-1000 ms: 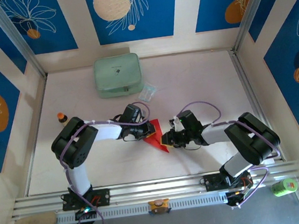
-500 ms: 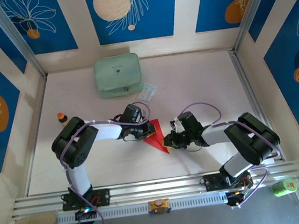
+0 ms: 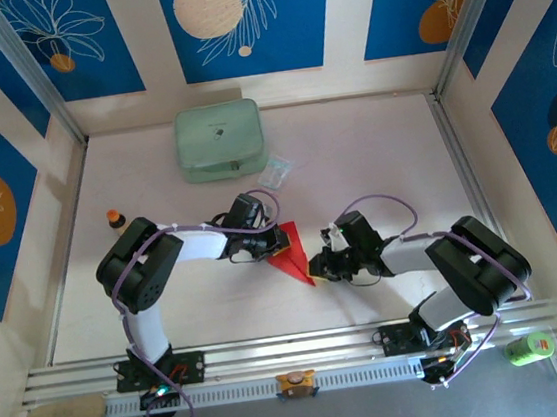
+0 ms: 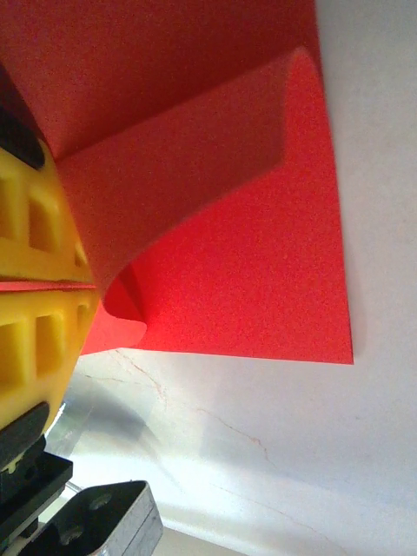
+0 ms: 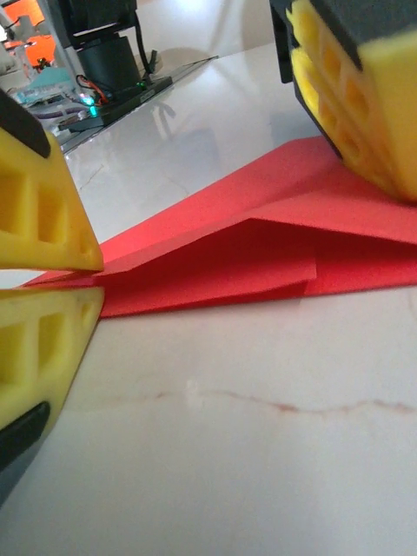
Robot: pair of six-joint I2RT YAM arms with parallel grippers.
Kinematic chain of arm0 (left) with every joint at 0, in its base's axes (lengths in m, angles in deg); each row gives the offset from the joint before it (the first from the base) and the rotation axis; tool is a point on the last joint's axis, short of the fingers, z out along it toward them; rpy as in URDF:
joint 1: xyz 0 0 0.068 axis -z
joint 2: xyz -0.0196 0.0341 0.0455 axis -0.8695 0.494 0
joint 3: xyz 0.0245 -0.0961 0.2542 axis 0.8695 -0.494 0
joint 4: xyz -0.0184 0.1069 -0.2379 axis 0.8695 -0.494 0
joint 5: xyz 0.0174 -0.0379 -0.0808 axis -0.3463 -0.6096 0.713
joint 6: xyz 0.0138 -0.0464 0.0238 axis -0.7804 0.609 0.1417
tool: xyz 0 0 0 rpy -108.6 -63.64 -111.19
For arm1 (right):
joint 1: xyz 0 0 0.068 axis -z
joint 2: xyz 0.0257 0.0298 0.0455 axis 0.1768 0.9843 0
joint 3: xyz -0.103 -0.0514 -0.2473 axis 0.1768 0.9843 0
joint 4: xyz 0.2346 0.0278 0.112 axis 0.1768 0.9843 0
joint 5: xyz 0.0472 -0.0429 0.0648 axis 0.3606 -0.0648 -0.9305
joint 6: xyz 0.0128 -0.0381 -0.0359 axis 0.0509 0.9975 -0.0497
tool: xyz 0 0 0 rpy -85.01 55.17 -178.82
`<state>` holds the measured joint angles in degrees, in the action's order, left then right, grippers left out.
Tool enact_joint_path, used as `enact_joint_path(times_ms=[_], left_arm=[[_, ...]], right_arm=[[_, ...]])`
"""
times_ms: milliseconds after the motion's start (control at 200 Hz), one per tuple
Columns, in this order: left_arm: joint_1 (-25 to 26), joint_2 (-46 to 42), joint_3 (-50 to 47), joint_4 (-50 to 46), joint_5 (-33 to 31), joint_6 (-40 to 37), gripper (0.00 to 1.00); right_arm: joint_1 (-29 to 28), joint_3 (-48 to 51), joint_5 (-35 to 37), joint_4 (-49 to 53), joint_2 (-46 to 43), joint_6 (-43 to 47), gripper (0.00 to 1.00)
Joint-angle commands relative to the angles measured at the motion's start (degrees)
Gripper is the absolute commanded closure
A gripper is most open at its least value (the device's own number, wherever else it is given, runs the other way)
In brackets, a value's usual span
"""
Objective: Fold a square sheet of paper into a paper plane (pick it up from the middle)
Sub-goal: Fourth fold the wing at the center of the table.
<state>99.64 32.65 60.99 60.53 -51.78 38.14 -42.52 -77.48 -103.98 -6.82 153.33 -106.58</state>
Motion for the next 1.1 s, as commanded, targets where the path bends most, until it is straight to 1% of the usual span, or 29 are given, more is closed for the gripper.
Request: enact_joint_path(times_ms=[0, 145, 335, 410, 555, 725, 950, 1025, 1095], left_arm=[[0.3, 1.9, -0.6, -2.8, -0.9, -0.7, 0.88], [0.3, 1.9, -0.8, -2.7, -1.0, -0.5, 0.88], [0.3, 1.8, -0.9, -2.6, -1.0, -0.5, 0.88], [0.3, 1.7, -0.8, -2.7, -0.9, -0.6, 0.88], [0.3, 1.6, -1.0, -2.5, -1.0, -0.5, 0.88], [0.3, 1.5, -1.1, -2.5, -1.0, -0.5, 0.88], [0.3, 1.5, -1.2, -2.8, -1.1, -0.6, 0.88], [0.3, 1.5, -1.1, -2.8, -1.2, -0.6, 0.88], [0.3, 1.5, -1.2, -2.8, -1.2, -0.6, 0.88]], right_arm=[[0.0, 1.9, -0.8, 2.2, -0.2, -0.5, 0.89], [0.1, 2.1, 0.8, 4.3, -0.6, -0.8, 0.90], [0.0, 2.0, 0.0, 5.9, -2.5, -1.0, 0.82], [0.0, 2.4, 0.1, 6.6, -3.5, -1.1, 0.82], [-0.4, 3.6, 0.0, 6.5, -4.1, -1.4, 0.88], [-0.8, 4.1, 0.3, 7.1, -3.8, -1.6, 0.92], [-1.4, 3.3, -0.4, 9.1, -5.1, -1.7, 0.90], [-1.8, 2.7, 0.2, 11.1, -5.9, -1.5, 0.85], [-1.9, 2.8, 0.6, 11.9, -6.4, -1.6, 0.88]])
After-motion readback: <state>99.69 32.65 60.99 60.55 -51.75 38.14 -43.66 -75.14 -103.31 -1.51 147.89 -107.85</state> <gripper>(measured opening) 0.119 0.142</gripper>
